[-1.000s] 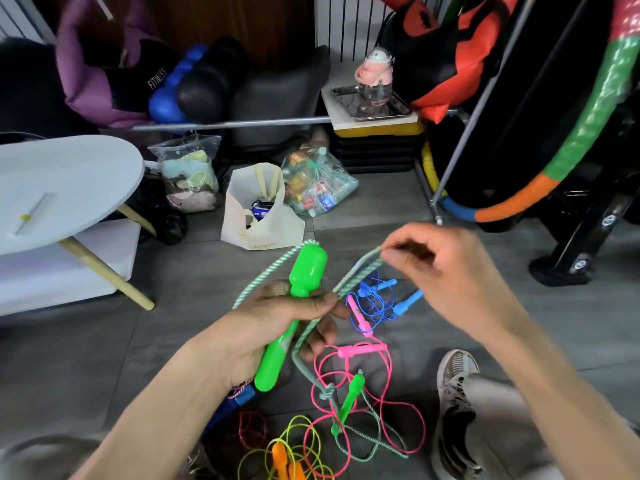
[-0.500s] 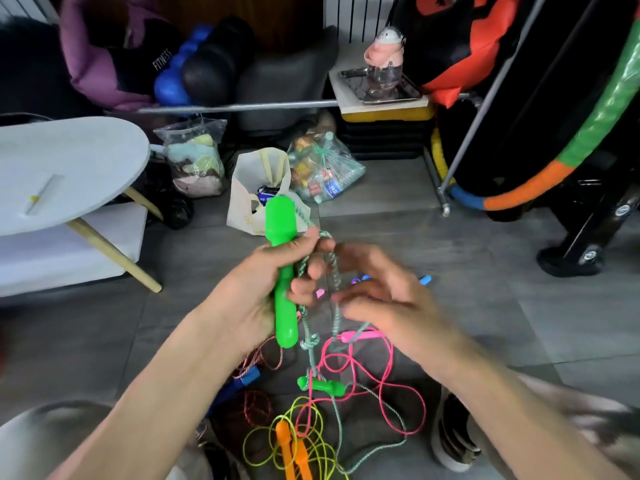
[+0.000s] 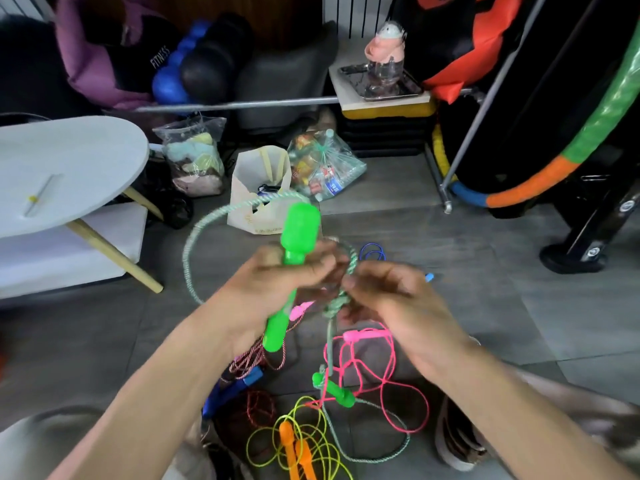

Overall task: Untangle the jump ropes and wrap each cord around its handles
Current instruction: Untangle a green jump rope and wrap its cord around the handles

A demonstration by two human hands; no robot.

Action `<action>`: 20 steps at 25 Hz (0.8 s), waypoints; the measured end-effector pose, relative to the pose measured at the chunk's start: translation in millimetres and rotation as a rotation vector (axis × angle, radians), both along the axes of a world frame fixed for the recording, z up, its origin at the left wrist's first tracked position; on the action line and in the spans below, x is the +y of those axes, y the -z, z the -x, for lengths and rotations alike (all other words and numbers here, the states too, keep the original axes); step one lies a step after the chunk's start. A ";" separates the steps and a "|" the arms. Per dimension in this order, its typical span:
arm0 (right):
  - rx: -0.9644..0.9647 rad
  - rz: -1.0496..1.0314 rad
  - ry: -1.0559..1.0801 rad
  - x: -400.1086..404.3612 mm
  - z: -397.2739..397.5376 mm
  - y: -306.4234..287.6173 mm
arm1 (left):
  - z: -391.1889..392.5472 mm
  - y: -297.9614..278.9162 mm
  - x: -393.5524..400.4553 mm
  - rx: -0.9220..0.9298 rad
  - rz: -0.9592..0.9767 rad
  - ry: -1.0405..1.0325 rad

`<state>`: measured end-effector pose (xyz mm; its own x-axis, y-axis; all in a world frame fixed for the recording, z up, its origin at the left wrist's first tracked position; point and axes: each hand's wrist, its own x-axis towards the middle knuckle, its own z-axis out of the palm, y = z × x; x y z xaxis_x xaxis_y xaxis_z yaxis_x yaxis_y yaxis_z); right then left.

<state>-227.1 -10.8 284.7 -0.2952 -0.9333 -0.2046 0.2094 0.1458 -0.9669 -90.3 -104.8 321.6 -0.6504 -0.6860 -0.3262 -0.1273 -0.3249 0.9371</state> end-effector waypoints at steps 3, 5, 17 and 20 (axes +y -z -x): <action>-0.214 0.090 0.191 2.9 21.2 -27.8 | 0.6 3.9 16.1 -0.040 0.077 0.167; -0.184 0.128 0.224 2.3 25.0 -36.4 | 3.5 9.9 20.2 -0.001 0.104 0.156; 0.349 -0.090 0.157 2.1 14.4 -25.9 | 10.1 21.5 27.0 -0.159 0.561 -0.111; 0.809 -0.268 0.183 4.2 13.2 -24.9 | 11.2 21.9 32.7 -0.184 0.686 -0.008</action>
<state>-240.3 -6.6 309.6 -0.5855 -0.8074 -0.0733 -0.4843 0.4209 -0.7671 -101.5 -72.0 299.7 -0.6203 -0.7806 0.0767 -0.3037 0.3291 0.8941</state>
